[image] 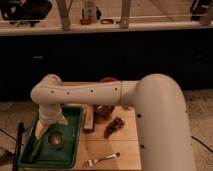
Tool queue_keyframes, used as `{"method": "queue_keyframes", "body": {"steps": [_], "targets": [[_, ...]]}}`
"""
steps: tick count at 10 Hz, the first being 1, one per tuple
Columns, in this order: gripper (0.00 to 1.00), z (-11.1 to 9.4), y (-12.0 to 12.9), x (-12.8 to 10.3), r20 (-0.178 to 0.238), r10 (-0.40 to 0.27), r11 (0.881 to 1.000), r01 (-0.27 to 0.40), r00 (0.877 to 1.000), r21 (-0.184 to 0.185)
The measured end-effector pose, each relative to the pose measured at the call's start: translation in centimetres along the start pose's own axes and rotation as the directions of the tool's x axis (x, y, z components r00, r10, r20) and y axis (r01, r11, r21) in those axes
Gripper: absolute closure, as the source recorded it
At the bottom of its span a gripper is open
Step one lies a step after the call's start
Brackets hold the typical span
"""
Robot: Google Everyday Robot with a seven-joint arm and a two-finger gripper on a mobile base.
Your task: Stack cups into tray
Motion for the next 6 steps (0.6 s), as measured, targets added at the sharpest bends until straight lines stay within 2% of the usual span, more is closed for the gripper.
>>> {"method": "queue_keyframes", "body": {"steps": [6], "targets": [[0.20, -0.32, -0.13, 0.94, -0.023, 0.004, 1.000, -0.004, 1.000, 0.007]]}}
